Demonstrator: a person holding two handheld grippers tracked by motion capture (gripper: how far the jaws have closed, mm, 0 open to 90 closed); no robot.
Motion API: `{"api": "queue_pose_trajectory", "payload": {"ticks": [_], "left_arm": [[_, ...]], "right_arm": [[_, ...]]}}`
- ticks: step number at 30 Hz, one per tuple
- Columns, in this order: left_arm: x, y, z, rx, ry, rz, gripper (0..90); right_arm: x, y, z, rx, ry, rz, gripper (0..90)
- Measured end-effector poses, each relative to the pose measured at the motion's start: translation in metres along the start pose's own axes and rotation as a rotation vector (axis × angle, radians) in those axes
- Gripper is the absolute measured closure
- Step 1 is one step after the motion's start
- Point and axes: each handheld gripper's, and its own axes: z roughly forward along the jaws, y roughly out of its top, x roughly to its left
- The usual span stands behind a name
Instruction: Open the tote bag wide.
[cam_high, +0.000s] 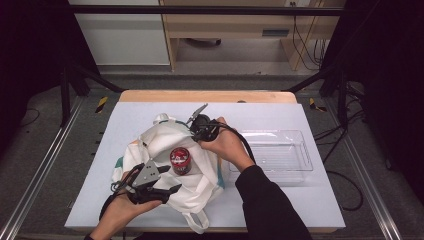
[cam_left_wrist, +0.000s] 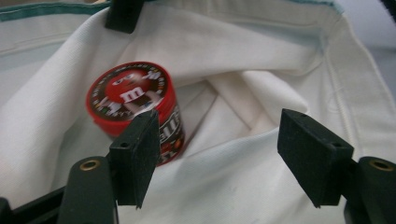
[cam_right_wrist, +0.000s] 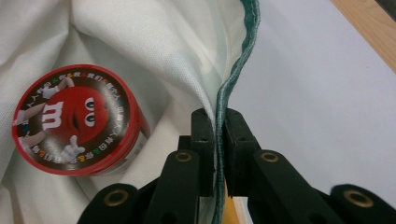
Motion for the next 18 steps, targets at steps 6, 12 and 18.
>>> {"api": "queue_pose_trajectory", "payload": {"ticks": [6, 12, 18], "left_arm": [[-0.005, 0.002, 0.009, 0.018, -0.042, 0.040, 29.4], [-0.004, -0.004, 0.016, 0.041, -0.051, 0.034, 28.0], [0.003, -0.012, 0.020, 0.054, -0.055, 0.011, 27.5]], "right_arm": [[0.002, 0.001, -0.005, -0.013, 0.005, -0.004, 83.7], [0.004, 0.001, -0.006, -0.016, 0.006, -0.008, 83.3], [0.004, 0.001, -0.006, -0.014, 0.006, -0.006, 83.0]]}}
